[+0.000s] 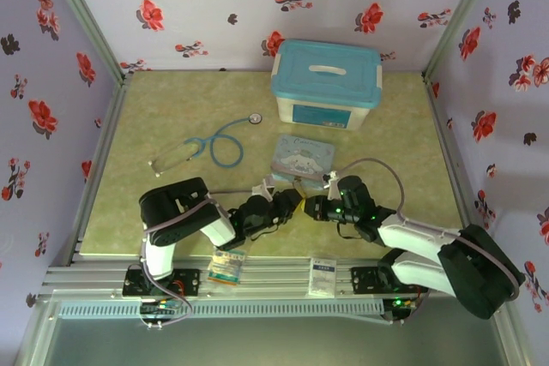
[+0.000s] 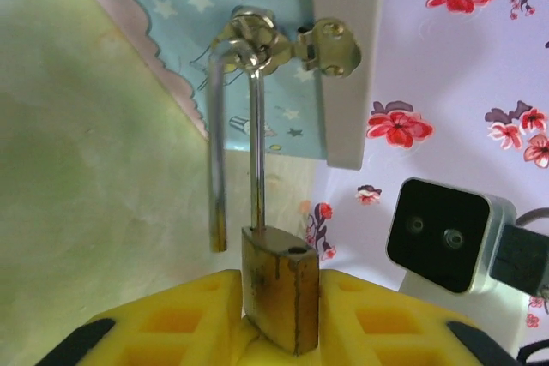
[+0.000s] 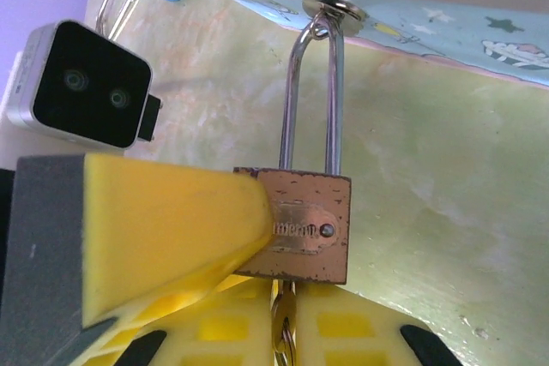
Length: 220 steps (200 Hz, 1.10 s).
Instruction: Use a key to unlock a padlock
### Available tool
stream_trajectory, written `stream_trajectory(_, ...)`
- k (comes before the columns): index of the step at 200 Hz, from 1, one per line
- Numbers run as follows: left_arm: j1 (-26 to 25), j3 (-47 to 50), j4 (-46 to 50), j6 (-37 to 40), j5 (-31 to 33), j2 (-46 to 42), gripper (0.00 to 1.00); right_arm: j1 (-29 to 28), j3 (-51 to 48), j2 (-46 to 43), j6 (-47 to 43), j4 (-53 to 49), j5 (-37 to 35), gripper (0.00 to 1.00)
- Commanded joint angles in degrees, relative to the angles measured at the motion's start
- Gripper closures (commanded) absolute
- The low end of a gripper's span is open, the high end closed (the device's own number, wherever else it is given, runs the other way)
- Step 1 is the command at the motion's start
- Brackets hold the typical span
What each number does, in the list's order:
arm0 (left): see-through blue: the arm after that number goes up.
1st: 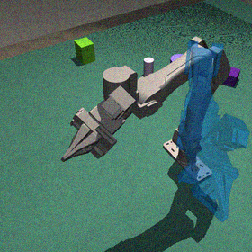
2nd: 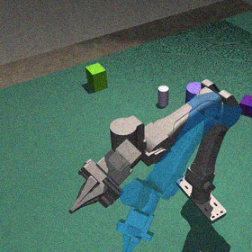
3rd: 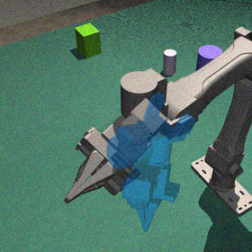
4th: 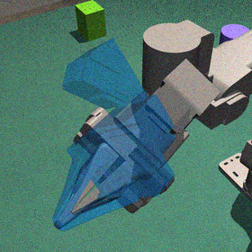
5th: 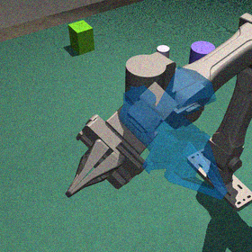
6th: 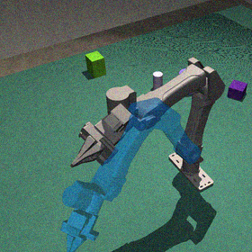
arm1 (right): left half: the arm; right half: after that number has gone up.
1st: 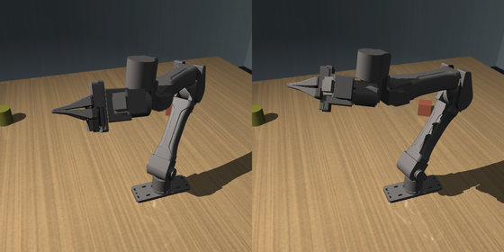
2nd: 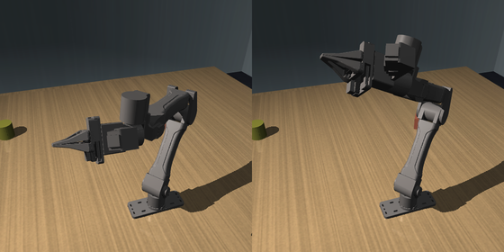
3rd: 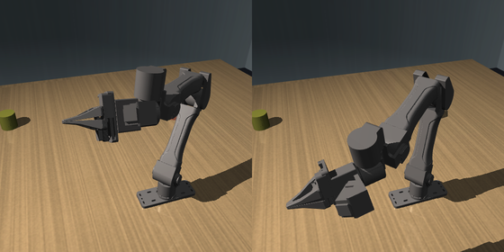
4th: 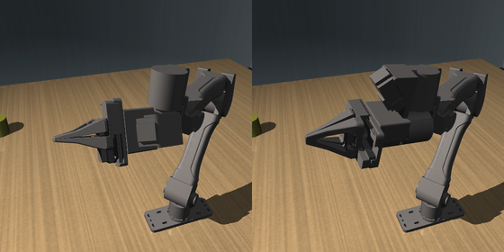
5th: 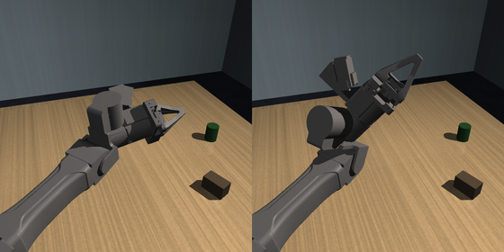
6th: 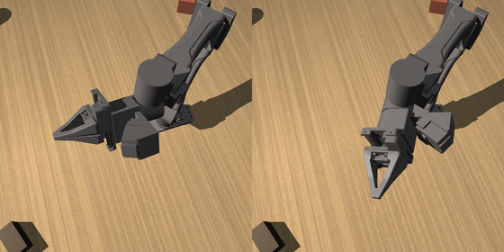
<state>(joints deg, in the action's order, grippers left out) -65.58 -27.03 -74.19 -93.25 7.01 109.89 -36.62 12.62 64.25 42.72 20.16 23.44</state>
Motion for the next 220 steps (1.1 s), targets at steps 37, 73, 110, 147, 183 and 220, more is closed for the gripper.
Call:
stream_trajectory(37,-0.24,1.35,-1.04,4.14,3.49,2.62,0.59,1.37,-2.10,0.18,2.42,3.68,-1.51,0.88)
stream_trajectory(73,0.28,-3.17,-0.69,7.46,-0.25,4.70,0.57,1.21,-0.67,-0.62,-0.37,-0.79,-2.30,0.87)
stream_trajectory(110,0.95,-2.11,2.11,9.36,2.61,1.08,0.56,1.11,0.29,-0.53,-3.48,-6.26,-5.64,0.87)
stream_trajectory(147,2.04,-8.09,13.83,9.42,-2.95,1.70,0.53,-1.46,1.51,0.11,-6.23,-8.80,-9.67,0.87)
stream_trajectory(183,3.02,-9.44,13.44,8.16,-4.59,3.18,0.53,-6.35,2.09,-0.66,-8.72,-10.06,-16.10,0.87)
stream_trajectory(220,2.79,-13.32,22.82,11.68,-7.94,2.51,0.67,-7.79,3.73,0.89,-9.93,-10.67,-18.14,0.87)
